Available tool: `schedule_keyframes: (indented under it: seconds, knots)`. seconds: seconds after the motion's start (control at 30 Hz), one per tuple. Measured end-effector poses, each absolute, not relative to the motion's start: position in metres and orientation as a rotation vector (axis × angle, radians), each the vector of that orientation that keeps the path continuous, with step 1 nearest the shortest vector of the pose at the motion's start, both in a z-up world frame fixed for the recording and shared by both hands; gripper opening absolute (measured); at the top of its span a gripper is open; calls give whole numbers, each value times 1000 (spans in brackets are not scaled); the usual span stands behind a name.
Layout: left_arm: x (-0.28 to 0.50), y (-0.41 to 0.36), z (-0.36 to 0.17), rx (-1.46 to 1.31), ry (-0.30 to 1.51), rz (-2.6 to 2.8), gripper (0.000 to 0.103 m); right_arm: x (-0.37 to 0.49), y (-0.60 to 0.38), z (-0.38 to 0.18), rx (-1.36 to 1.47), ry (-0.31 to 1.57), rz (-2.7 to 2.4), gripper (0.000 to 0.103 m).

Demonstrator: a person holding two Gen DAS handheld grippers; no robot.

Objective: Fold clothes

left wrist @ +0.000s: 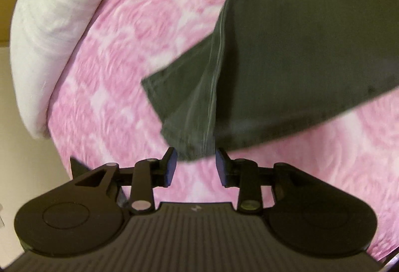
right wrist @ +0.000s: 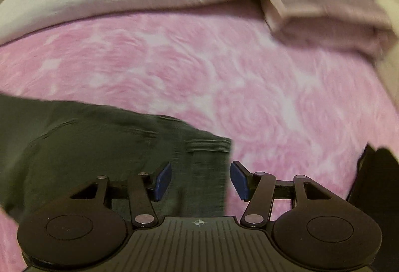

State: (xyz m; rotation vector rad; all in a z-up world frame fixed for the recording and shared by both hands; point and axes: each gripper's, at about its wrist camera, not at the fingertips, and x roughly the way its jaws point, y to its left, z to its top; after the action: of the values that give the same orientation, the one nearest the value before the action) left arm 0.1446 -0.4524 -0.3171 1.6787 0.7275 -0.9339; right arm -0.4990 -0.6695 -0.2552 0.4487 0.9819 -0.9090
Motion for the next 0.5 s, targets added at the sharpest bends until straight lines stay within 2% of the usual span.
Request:
schedule_keyframes:
  seconds: [0.03,0.1,0.3,0.5]
  knots:
    - [144,-441,-316,1677,713,-944,35,-491,-658,-253,435,981,-880,56]
    - [143,-417,-315,1683,655,-986,44,-469,-634,-254,419,989,-810,56]
    - [163,-370,-323,1544,556,-1097,44,-384,-560,-258,366,1013,-615,56]
    - [213,-389,-327,1257,527,-1388,44,-297,-496,-264,347,1010,-632,56]
